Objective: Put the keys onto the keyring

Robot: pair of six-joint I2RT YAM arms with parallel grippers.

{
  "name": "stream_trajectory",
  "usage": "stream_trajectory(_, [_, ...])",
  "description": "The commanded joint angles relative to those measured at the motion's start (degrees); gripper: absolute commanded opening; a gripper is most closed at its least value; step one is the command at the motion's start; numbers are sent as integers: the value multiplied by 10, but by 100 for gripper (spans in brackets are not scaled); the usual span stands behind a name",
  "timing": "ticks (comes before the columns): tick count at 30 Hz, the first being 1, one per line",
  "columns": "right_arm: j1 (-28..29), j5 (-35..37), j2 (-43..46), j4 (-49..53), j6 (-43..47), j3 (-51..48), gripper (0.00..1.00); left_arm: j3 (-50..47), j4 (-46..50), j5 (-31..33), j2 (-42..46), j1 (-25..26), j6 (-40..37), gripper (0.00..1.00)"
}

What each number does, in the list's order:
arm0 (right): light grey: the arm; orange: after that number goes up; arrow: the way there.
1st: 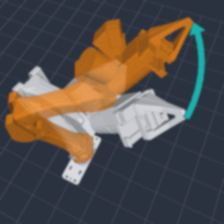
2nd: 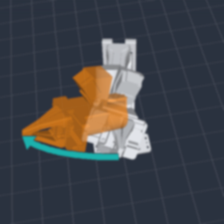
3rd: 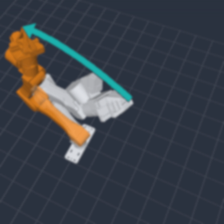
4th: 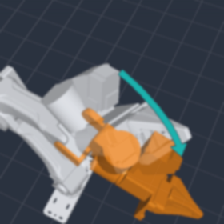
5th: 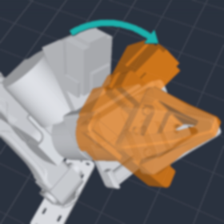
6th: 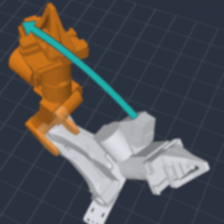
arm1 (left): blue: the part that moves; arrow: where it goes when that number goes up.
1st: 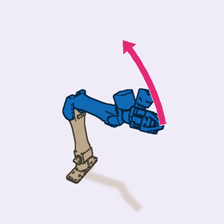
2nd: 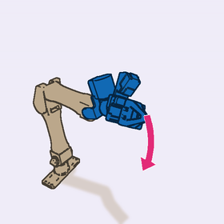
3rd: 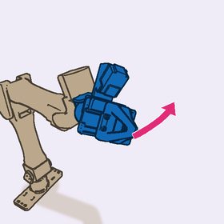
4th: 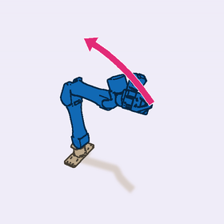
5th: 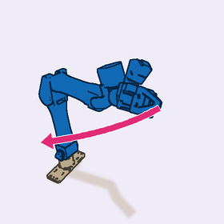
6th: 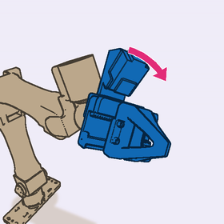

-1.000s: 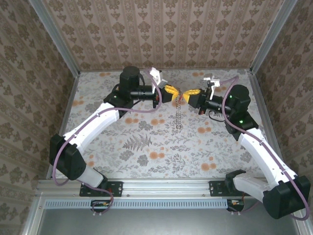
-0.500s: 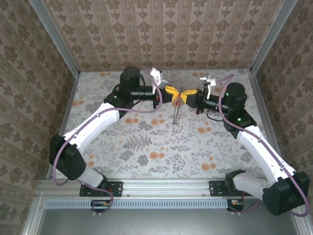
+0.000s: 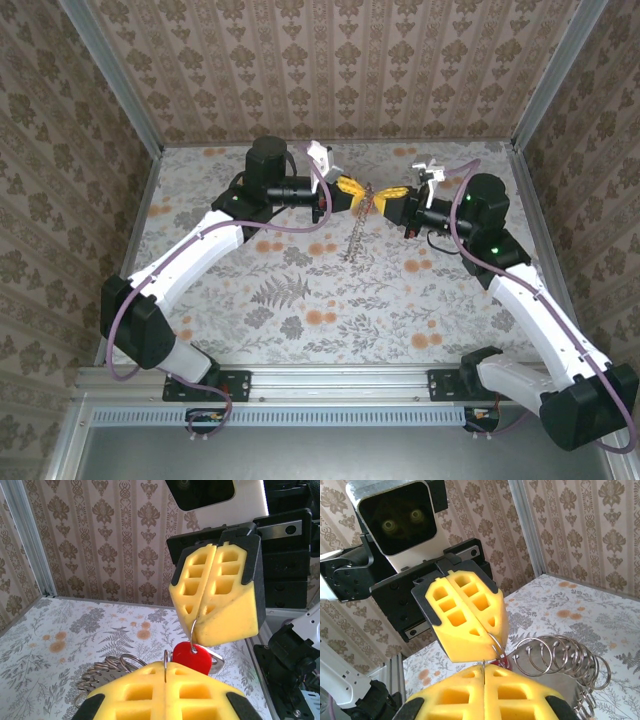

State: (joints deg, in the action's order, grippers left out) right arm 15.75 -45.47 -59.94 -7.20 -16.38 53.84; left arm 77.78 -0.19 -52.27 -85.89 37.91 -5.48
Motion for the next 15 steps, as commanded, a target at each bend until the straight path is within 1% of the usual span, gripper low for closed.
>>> stream_trajectory(1, [-1,-15,-9,7,12,12,0,21,1,-3,23,4,-19,0])
stream_trajectory(15, [5,-18,-31,-8,9,29,0,25,-2,-11,15,5,-18,0])
